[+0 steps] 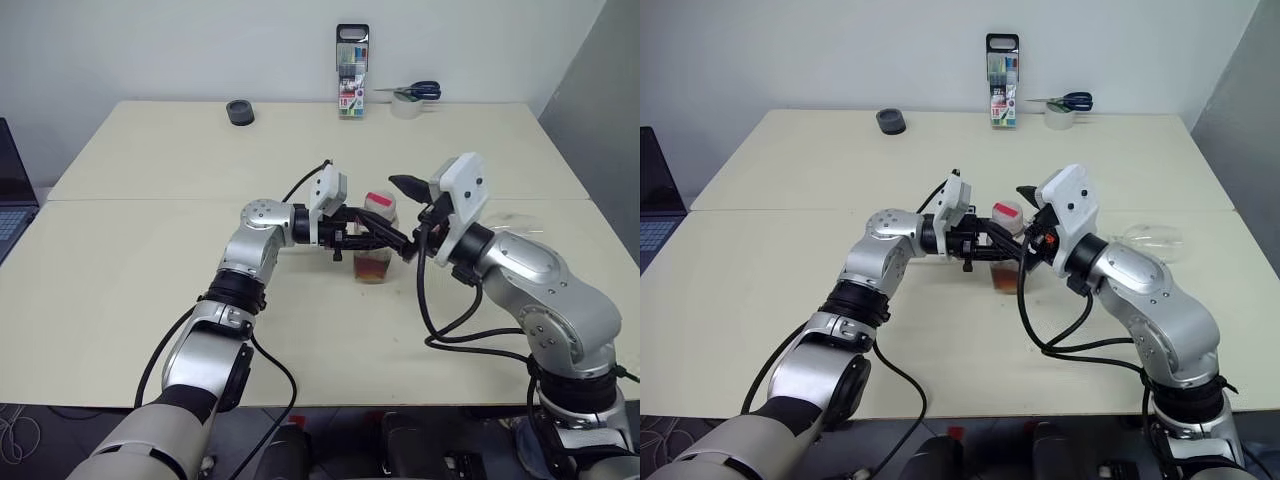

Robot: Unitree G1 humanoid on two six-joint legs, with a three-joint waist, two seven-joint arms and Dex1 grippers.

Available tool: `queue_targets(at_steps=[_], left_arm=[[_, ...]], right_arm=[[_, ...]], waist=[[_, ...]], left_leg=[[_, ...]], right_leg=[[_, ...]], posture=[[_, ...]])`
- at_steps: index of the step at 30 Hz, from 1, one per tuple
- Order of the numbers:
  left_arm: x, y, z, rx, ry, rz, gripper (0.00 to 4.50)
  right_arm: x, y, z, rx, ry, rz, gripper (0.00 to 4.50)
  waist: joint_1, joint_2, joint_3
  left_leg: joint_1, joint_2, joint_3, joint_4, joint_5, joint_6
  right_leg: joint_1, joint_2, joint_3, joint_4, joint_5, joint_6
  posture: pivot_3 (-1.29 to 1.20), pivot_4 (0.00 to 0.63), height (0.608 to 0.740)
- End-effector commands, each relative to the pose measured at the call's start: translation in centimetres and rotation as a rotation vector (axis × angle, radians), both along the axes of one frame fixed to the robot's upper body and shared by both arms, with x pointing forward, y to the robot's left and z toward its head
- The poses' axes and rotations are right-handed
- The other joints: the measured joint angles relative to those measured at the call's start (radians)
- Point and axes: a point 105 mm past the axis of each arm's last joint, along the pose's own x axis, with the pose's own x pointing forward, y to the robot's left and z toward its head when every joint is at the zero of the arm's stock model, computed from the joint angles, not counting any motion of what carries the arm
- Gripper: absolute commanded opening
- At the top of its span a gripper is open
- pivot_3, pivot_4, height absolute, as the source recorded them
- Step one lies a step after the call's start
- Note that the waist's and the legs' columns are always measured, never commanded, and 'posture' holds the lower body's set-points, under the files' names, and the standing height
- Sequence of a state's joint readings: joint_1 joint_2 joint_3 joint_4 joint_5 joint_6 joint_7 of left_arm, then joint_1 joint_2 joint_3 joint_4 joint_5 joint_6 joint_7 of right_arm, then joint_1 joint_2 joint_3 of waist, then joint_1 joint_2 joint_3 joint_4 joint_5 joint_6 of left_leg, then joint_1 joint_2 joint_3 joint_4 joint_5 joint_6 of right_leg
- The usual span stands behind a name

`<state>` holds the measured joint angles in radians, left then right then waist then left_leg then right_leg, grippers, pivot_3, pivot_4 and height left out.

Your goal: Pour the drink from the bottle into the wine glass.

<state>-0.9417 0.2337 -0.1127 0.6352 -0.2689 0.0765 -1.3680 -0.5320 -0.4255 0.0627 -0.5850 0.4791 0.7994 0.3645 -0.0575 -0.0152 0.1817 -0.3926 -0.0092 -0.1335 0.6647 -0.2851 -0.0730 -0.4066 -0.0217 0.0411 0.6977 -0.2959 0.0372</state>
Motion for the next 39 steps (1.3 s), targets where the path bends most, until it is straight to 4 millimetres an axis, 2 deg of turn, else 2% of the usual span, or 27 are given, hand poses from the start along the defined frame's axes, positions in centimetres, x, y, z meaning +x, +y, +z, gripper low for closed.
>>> queue_targets(at_steps=[1,15,39], left_arm=[[-0.3,-0.2,1.5,-0.022,-0.055,-0.026,1.80],[-0.3,-0.2,1.3,-0.011,-0.060,-0.027,1.80],[-0.3,-0.1,1.1,-0.007,-0.065,-0.025,1.80]], right_arm=[[0.0,-0.1,1.3,0.007,-0.072,-0.016,3.91],[-0.1,-1.7,1.1,0.018,-0.045,-0.055,3.91],[-1.0,-2.1,0.9,0.002,-0.014,-0.024,3.91]], waist=[[0.000,0.000,0.000],[0.000,0.000,0.000],[0.000,0.000,0.000]], left_leg=[[0.000,0.000,0.000,0.000,0.000,0.000],[0.000,0.000,0.000,0.000,0.000,0.000],[0.000,0.000,0.000,0.000,-0.002,0.003]], right_leg=[[0.000,0.000,0.000,0.000,0.000,0.000],[0.000,0.000,0.000,0.000,0.000,0.000],[0.000,0.000,0.000,0.000,0.000,0.000]], posture=[[0.00,0.150,0.740],[0.00,0.150,0.740],[0.00,0.150,0.740]])
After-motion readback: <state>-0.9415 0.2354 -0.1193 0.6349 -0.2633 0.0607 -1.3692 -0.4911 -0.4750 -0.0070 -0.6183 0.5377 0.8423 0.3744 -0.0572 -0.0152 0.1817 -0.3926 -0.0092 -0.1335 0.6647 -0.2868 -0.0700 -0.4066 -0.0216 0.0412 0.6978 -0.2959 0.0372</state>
